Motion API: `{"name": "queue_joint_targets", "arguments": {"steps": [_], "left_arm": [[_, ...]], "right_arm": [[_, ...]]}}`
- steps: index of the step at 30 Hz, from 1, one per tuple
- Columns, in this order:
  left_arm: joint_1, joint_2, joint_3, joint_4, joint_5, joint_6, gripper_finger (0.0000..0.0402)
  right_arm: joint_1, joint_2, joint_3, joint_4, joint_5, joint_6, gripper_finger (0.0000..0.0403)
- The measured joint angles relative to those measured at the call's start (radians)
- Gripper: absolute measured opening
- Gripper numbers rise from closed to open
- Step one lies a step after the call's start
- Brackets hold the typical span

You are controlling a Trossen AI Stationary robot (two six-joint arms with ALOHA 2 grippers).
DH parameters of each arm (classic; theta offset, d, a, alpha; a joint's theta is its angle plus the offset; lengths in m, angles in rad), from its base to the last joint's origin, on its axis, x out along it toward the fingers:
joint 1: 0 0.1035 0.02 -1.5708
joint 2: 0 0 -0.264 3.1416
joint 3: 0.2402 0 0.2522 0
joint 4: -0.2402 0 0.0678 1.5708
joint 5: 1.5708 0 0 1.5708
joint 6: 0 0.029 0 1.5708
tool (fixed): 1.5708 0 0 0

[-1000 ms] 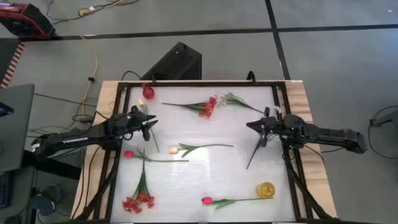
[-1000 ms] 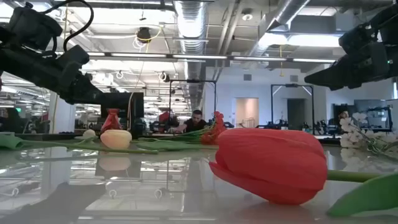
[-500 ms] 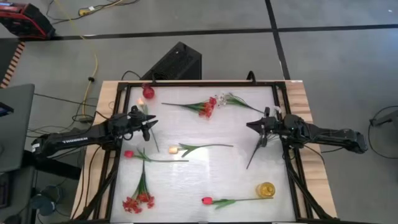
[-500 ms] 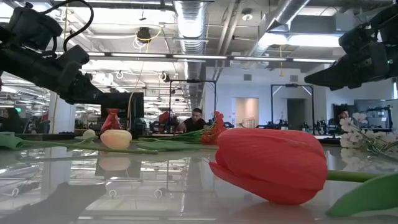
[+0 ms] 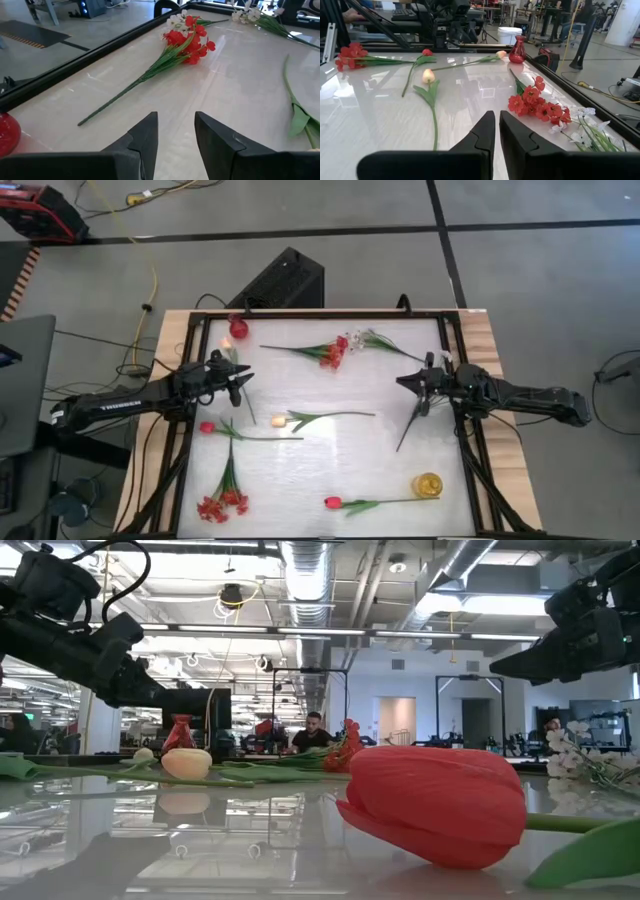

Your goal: Sort flowers into vase by color

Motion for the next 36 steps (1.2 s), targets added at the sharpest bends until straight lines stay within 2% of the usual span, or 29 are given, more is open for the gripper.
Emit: {"name": "queue_joint_targets", "arguments": {"steps": [36], "left_arm": [[0.0,0.0,0.0,0.0,-0.001,0.018,0.0116]], "right_arm": [[0.0,0.0,0.0,0.0,0.0,0.0,0.0056]]}}
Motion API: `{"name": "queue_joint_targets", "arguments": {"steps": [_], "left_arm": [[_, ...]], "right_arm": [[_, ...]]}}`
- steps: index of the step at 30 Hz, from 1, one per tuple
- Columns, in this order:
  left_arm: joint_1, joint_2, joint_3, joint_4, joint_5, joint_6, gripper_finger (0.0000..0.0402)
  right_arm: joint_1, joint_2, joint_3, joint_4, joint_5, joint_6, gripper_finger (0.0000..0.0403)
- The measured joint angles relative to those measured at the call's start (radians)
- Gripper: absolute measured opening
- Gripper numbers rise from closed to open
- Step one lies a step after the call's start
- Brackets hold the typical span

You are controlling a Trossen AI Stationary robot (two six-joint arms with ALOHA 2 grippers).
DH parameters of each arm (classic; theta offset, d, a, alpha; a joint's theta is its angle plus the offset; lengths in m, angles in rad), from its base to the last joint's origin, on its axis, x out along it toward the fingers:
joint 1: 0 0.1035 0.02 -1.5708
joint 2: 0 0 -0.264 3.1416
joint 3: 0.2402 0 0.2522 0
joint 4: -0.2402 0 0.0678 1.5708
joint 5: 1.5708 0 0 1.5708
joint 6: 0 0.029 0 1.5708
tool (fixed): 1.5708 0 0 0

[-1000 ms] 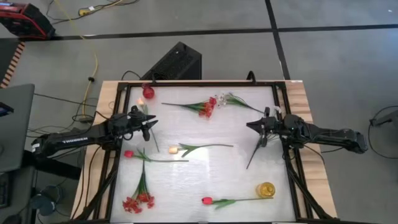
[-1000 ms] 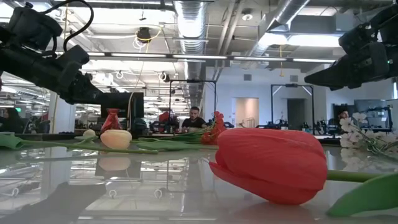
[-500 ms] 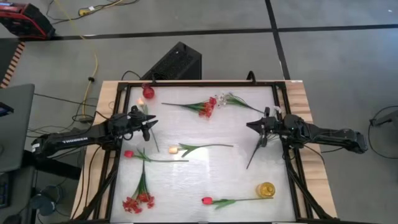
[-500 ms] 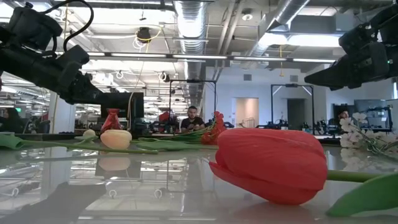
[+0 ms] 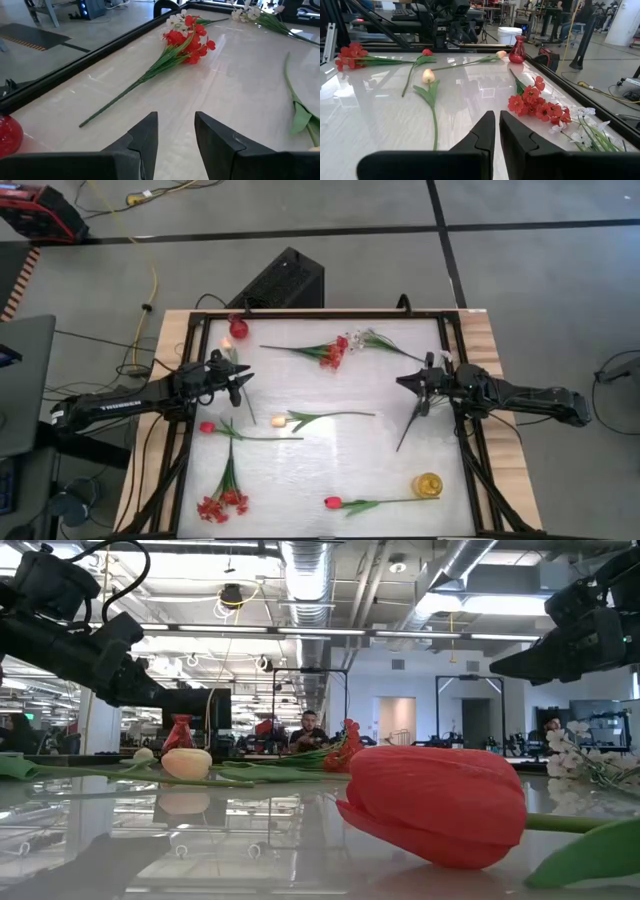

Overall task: Sort flowers into vase by color
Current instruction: Put the top red flower into the transparent red vase

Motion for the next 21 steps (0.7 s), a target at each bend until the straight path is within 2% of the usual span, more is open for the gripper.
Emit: {"name": "queue_joint_targets", "arguments": {"steps": [5,9,13,16,21], "left_arm": [[0.0,0.0,0.0,0.001,0.0,-0.008,0.0116],[0.0,0.0,0.0,0.012,0.04,-0.156,0.0116],[0.0,0.0,0.0,0.091,0.067,-0.181,0.0116],[0.0,0.0,0.0,0.169,0.162,-0.22,0.0116],[-0.002,0.0,0.0,0.364,0.403,-0.171,0.0116]], "right_arm": [[0.0,0.0,0.0,0.0,0.0,0.0,0.0056],[0.0,0.0,0.0,0.0,0.0,0.0,0.0056],[0.0,0.0,0.0,0.0,0.0,0.0,0.0056],[0.0,0.0,-0.004,0.029,0.0,0.012,0.0056],[-0.001,0.0,-0.004,0.131,0.003,0.278,0.0056]]}}
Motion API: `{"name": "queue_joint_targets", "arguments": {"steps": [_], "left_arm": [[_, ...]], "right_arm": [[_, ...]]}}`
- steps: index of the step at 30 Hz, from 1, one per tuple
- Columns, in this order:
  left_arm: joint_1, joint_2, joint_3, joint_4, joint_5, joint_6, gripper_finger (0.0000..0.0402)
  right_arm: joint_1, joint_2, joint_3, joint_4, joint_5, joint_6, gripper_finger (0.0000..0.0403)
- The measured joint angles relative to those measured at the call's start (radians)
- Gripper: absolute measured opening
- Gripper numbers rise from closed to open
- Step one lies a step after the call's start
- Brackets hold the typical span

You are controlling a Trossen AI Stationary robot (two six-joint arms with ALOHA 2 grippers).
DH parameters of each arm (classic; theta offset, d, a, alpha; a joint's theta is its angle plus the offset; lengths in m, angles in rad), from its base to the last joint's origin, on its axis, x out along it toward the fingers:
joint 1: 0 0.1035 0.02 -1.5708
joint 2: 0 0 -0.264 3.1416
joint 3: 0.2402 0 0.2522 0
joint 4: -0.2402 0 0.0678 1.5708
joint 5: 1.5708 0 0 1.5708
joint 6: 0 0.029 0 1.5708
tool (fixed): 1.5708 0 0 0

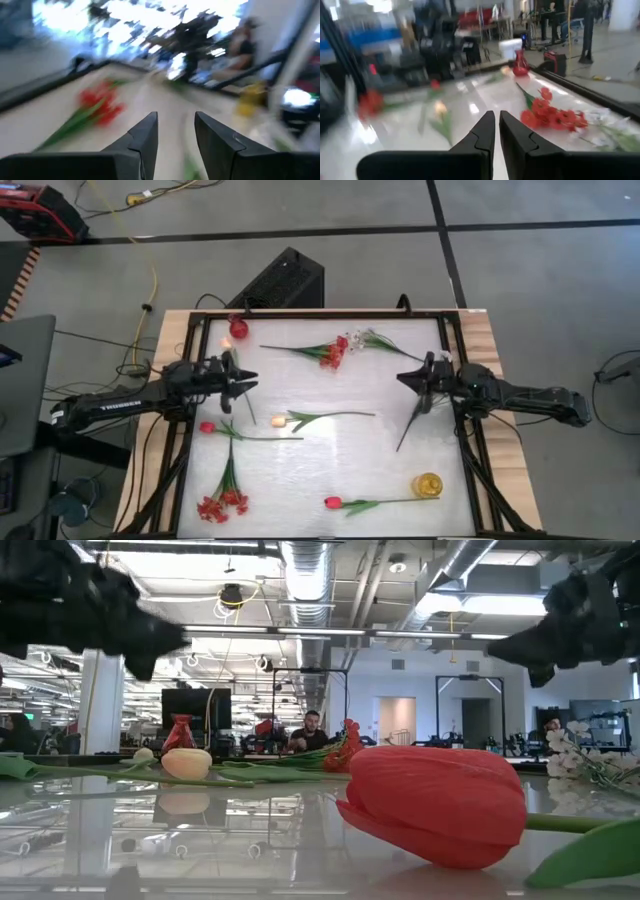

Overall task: Sort flowers into vase by color
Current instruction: Put the top red flower into the transparent red vase

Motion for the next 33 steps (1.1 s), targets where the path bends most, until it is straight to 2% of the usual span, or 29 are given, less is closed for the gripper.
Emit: {"name": "queue_joint_targets", "arguments": {"steps": [4,8,14,19,22,29,33], "left_arm": [[-0.024,0.019,0.0,0.098,0.004,0.014,0.0116],[-0.045,0.11,0.052,0.083,-0.032,0.069,0.0116],[-0.037,0.416,0.272,-0.098,-0.079,0.246,0.0116],[0.022,0.676,0.478,-0.265,-0.179,0.418,0.0116],[0.082,0.821,0.602,-0.371,-0.188,0.508,0.0116],[0.222,1.144,0.884,-0.637,-0.09,0.704,0.0116],[0.28,1.278,1.005,-0.743,-0.034,0.78,0.0116]], "right_arm": [[0.0,0.0,0.0,0.034,0.011,0.041,0.0056],[-0.001,0.001,0.001,0.081,0.035,0.041,0.0056],[0.026,0.031,0.003,0.119,0.022,0.069,0.0056],[0.141,0.12,0.003,0.131,0.031,0.072,0.0056],[0.234,0.192,0.003,0.169,0.109,0.065,0.0056],[0.42,0.37,0.003,0.302,0.363,-0.064,0.0056],[0.465,0.423,0.003,0.486,0.404,-0.179,0.0056]]}}
